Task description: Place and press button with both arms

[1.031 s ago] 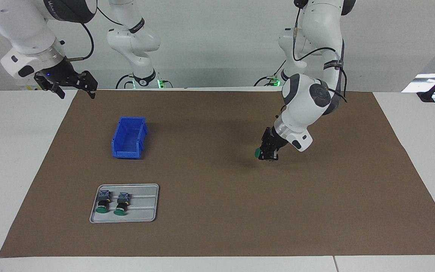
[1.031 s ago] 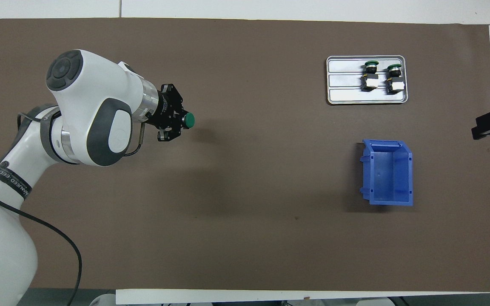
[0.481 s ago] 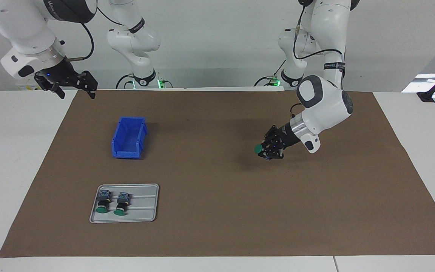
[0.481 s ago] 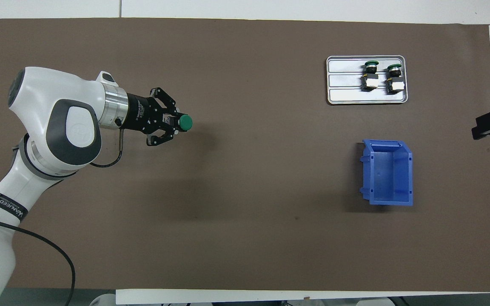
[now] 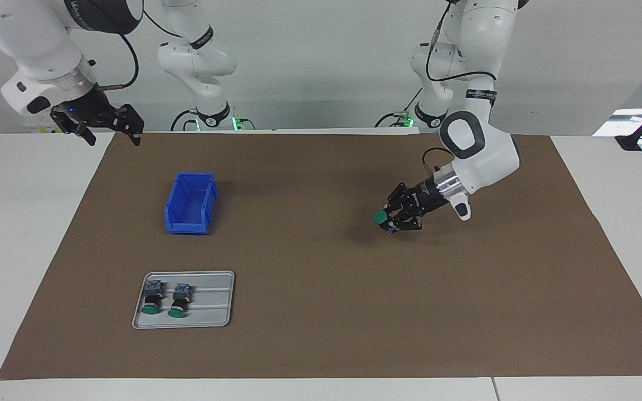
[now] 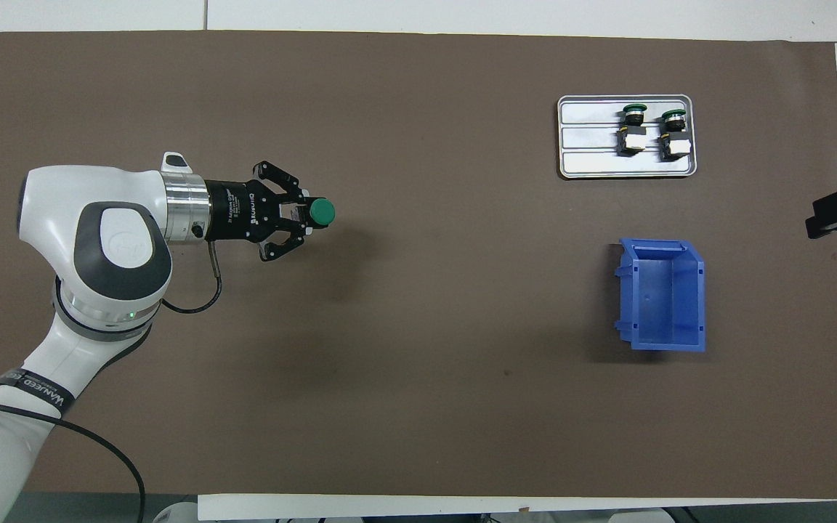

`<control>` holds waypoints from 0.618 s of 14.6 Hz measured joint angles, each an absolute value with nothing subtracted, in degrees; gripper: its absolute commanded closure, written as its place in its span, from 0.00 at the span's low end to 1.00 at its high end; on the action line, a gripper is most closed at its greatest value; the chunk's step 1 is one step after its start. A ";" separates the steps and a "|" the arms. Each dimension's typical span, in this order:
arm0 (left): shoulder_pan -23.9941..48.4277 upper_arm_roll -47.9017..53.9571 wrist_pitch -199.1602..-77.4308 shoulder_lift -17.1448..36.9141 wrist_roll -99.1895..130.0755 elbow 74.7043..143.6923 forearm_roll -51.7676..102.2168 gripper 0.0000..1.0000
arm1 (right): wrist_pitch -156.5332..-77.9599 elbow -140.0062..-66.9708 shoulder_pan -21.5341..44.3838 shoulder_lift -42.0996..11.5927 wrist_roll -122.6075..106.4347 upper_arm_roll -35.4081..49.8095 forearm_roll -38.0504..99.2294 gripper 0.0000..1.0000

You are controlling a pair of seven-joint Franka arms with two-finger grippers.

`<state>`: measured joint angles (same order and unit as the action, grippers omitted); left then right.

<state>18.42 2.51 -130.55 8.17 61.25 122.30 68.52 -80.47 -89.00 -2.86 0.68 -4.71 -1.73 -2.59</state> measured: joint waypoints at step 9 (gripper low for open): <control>16.73 2.35 -130.57 8.25 51.37 126.25 81.86 0.99 | -80.47 -89.01 -2.86 0.68 -4.71 -1.73 -2.59 0.01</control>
<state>16.73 2.35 -130.57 8.25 51.37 126.25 81.86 -80.47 -89.01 -2.86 0.68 -4.71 -1.73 -2.59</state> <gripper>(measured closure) 0.674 0.004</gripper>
